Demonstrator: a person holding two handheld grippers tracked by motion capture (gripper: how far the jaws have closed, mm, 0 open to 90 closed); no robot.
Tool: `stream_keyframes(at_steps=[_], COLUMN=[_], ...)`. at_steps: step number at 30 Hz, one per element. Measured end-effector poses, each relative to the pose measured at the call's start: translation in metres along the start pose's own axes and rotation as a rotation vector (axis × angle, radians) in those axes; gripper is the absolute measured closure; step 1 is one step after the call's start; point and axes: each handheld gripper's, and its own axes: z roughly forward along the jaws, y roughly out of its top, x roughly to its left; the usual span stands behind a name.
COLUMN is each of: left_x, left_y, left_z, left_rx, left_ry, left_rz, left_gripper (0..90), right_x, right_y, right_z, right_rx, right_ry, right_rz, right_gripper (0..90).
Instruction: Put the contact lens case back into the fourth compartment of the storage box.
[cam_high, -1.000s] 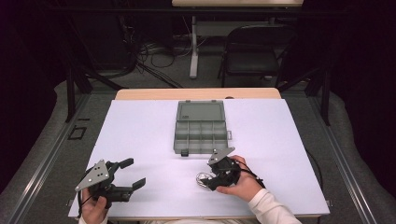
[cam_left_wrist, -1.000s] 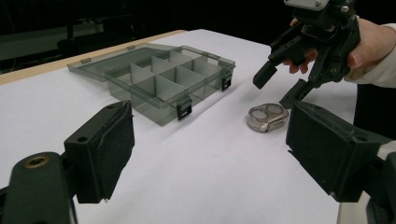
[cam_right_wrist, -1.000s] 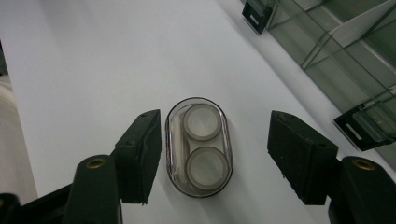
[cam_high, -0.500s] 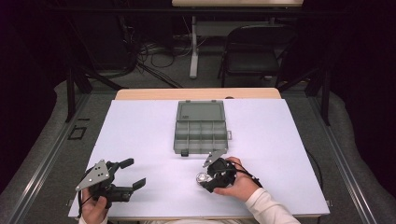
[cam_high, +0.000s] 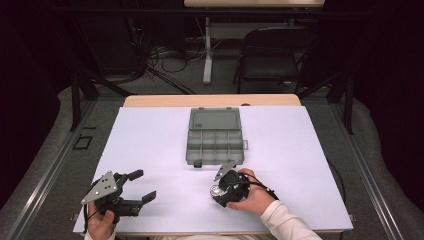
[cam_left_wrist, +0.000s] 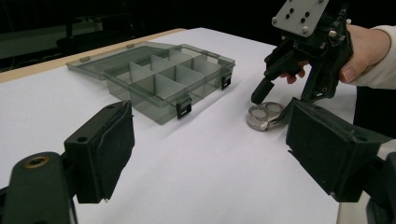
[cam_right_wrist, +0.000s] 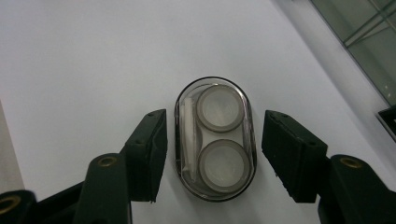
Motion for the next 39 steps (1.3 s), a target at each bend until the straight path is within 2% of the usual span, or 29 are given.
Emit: stream_keyframes(at_steps=[11,28,39], left_x=[0.0,0.0,0.0], left_y=[0.0,0.0,0.0], left_z=[0.0,0.0,0.0], left_rx=[0.0,0.0,0.0], left_ry=[0.0,0.0,-0.001], left_rz=[0.0,-0.001,-0.001], left_gripper=[16.1,16.0,16.1], right_x=[-0.001,0.0,0.0], right_y=[0.001,0.005,0.005], right_z=[0.003,0.011,0.01], right_rx=[0.017,0.056,0.063], right_ry=[0.004,0.017,0.016], right_rz=[0.0,-0.027,-0.014], right_gripper=[42.3,43.5,45.6])
